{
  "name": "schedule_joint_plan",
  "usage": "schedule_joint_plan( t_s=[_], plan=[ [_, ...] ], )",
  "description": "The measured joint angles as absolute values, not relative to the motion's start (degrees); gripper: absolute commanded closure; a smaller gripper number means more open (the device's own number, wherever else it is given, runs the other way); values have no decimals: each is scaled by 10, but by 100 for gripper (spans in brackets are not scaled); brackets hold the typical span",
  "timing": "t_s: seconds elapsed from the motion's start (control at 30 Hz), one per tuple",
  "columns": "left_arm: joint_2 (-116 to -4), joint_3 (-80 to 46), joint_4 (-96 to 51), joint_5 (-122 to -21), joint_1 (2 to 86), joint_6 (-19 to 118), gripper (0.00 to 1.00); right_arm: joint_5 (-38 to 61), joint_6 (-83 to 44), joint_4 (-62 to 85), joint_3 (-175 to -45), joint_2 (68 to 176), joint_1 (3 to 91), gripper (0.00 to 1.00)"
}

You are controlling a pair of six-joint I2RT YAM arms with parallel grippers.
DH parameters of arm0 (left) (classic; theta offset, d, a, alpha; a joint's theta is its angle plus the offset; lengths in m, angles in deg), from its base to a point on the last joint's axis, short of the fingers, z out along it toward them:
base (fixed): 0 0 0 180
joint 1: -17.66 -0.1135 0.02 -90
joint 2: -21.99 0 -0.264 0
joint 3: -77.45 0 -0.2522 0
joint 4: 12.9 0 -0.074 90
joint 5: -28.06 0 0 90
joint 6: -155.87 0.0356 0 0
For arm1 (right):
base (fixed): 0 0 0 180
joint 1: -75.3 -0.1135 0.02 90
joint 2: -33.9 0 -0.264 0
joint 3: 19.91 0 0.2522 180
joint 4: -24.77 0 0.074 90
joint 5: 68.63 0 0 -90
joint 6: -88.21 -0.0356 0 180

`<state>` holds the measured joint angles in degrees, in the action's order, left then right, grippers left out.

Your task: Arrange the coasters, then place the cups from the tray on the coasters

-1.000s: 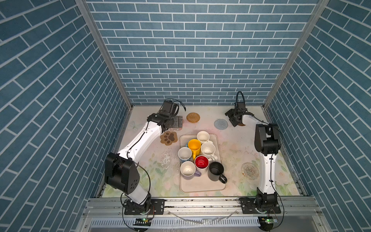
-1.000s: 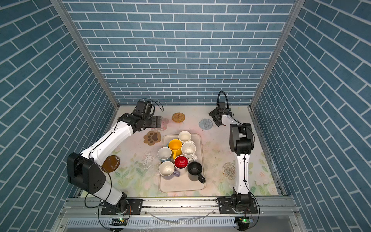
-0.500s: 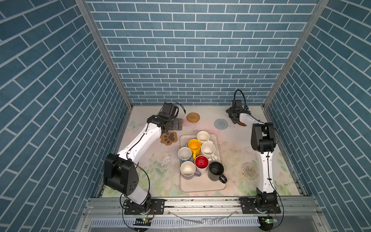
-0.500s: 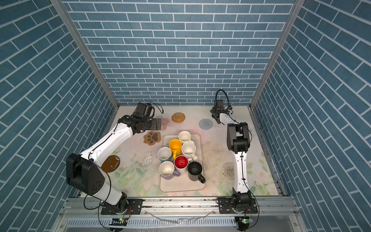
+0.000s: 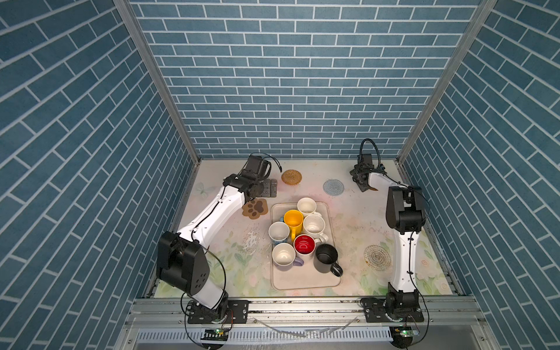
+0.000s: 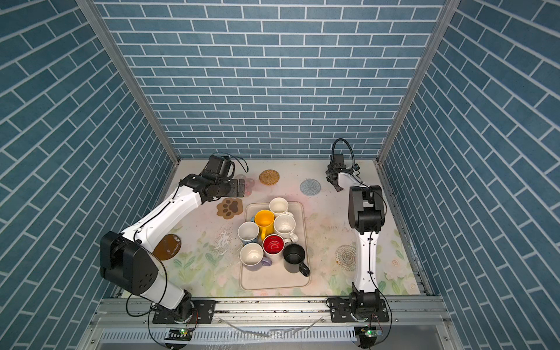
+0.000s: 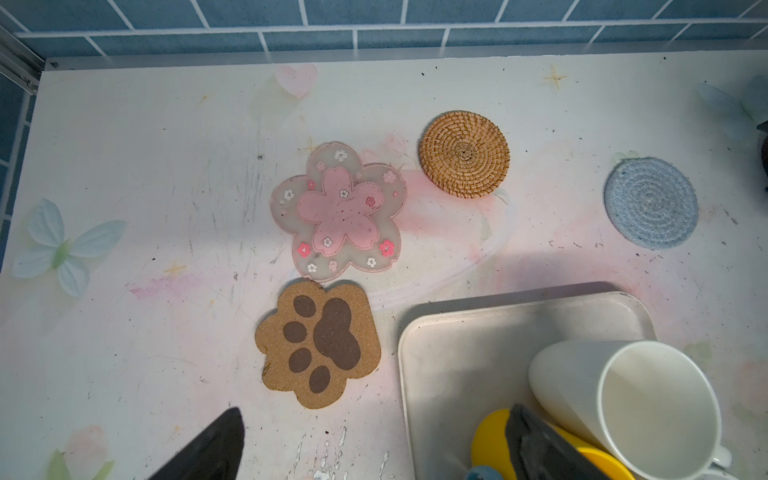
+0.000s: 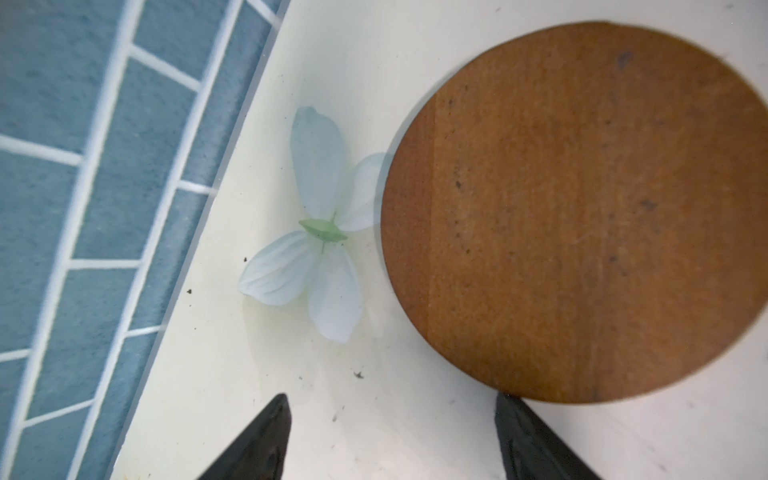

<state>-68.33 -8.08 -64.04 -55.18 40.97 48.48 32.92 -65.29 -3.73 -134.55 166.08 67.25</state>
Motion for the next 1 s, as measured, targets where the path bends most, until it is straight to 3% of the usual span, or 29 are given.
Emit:
schedule_joint_plan(
  t_s=[0.33,0.47,0.53,0.6,1.0],
  plan=[
    [-607,-111,-660,-541,410,488,1,238,-449,-137,-1350,1601,667,27],
    [-562,-128,-678,-539,410,485,1,214,-373,-182,-1376,1564,651,38],
    [-541,-137,-692,-538,410,481,1,204,-338,-200,-1391,1551,640,51],
    [-522,-152,-704,-538,410,473,1,192,-314,-214,-1401,1546,628,56],
    [-336,-280,-770,-539,410,447,1,173,-264,-274,-1482,1612,576,57]
  ],
)
